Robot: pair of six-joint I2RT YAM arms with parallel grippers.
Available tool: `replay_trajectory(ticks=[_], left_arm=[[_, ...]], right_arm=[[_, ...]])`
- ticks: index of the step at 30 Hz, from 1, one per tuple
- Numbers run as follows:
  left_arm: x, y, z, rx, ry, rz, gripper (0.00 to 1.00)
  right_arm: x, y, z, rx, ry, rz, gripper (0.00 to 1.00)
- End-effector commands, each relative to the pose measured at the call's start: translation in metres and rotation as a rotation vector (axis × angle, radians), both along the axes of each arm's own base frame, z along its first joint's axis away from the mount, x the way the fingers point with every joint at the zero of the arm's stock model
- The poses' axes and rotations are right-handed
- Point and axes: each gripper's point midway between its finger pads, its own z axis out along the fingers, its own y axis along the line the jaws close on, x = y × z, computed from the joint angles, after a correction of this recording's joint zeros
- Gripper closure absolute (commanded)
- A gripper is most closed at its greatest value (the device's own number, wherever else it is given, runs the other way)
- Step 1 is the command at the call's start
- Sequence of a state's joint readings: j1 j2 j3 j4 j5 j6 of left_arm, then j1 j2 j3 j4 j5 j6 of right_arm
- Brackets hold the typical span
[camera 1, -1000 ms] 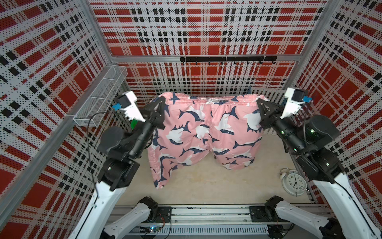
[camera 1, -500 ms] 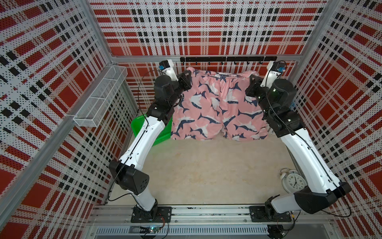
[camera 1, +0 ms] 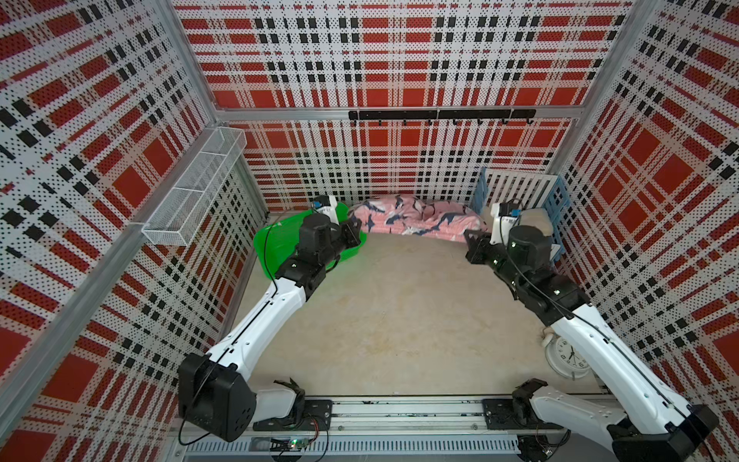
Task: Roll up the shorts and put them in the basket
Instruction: Flatten out the shorts at the center of the board.
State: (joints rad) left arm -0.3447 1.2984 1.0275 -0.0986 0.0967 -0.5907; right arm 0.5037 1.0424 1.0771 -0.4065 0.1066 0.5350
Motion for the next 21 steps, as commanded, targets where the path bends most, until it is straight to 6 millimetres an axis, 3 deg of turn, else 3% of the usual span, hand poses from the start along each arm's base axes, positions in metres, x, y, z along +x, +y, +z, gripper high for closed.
replay_trajectory(ticks=[1, 4, 7, 10, 14, 16, 21], left_arm=[[-0.042, 0.038, -0.090, 0.086, 0.220, 0.116, 1.00], [-0.074, 0.054, -0.145, 0.067, 0.344, 0.203, 1.00], [-0.101, 0.060, -0.176, 0.045, 0.404, 0.249, 1.00], [-0.127, 0.064, -0.205, 0.041, 0.467, 0.255, 1.00], [-0.148, 0.074, -0.223, 0.043, 0.515, 0.275, 1.00], [-0.150, 0.079, -0.219, 0.038, 0.515, 0.301, 1.00], [-0.161, 0.072, -0.207, -0.083, 0.507, 0.317, 1.00]], right_arm=[[-0.034, -0.004, -0.064, -0.017, 0.148, 0.007, 1.00], [-0.072, 0.006, -0.139, 0.066, 0.405, 0.013, 1.00], [-0.101, 0.013, -0.184, 0.027, 0.530, 0.027, 1.00], [-0.123, 0.018, -0.210, 0.004, 0.617, 0.062, 1.00], [-0.146, 0.046, -0.218, 0.051, 0.654, 0.201, 1.00], [-0.158, 0.064, -0.210, 0.049, 0.635, 0.314, 1.00], [-0.199, 0.074, -0.205, -0.023, 0.690, 0.500, 1.00]])
